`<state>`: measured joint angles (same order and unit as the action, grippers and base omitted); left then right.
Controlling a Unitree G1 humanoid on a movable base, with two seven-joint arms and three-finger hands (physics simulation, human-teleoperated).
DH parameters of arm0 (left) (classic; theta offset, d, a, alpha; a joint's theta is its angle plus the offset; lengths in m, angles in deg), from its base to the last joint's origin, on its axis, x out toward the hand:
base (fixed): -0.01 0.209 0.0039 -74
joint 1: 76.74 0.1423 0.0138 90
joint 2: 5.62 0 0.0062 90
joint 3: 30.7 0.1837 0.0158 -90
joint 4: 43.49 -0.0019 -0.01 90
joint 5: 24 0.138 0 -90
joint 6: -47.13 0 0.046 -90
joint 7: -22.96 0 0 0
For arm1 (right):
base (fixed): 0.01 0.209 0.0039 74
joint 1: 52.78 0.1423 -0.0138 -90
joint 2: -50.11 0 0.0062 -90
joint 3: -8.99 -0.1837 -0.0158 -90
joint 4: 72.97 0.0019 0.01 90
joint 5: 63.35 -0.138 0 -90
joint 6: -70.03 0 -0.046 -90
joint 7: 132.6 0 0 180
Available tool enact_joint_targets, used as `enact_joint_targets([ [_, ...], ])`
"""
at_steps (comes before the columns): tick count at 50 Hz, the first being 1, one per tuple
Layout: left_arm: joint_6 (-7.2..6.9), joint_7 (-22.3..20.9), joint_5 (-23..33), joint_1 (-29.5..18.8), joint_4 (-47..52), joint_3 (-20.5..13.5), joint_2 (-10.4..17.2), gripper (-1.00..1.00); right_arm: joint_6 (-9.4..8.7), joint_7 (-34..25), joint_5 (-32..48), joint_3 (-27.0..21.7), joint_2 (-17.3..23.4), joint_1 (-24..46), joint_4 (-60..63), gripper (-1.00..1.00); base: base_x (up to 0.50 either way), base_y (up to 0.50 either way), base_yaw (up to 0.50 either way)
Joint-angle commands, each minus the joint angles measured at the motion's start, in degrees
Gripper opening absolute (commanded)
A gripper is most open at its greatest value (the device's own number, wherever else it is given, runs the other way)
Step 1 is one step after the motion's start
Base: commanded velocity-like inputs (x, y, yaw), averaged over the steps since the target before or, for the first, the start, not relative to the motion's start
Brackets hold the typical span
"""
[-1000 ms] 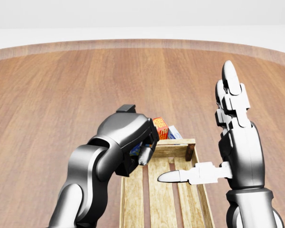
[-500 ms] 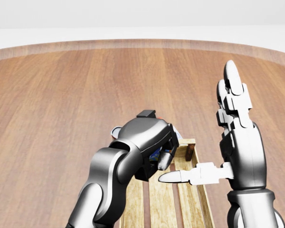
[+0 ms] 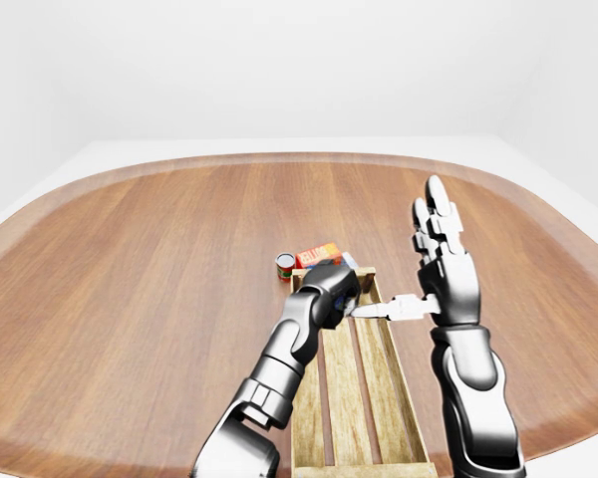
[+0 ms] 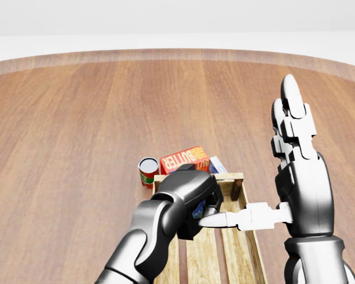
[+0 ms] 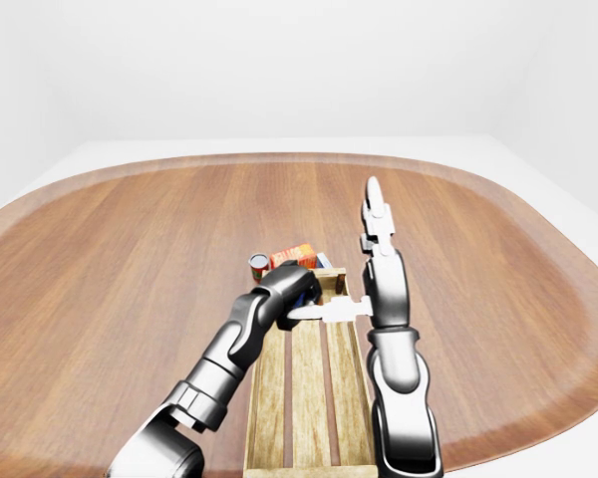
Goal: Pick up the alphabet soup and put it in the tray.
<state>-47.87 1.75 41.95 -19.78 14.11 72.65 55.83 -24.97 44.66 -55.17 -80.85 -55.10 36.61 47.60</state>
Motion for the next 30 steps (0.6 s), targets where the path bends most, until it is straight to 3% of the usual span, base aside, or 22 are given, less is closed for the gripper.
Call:
enact_joint_targets([
  [1,0.00,8.79,-5.76,-5.02,-15.81,-1.51,0.36,-1.00,0.00,0.06,-0.09,-0.14,0.02,-0.10,0.36,1.00,0.00,0.00,0.00],
  [9,0.00,11.86,-7.47,-7.46,-22.71,-1.96,0.30,-1.00,0.00,0.04,-0.18,-0.23,0.02,-0.13,0.58,1.00,0.00,0.00,0.00],
  [30,0.00,14.24,-8.99,-10.80,-31.44,-1.95,-1.18,-1.00,0.00,0.04,-0.56,-0.48,0.07,-0.09,0.22,1.00,0.00,0.00,0.00],
])
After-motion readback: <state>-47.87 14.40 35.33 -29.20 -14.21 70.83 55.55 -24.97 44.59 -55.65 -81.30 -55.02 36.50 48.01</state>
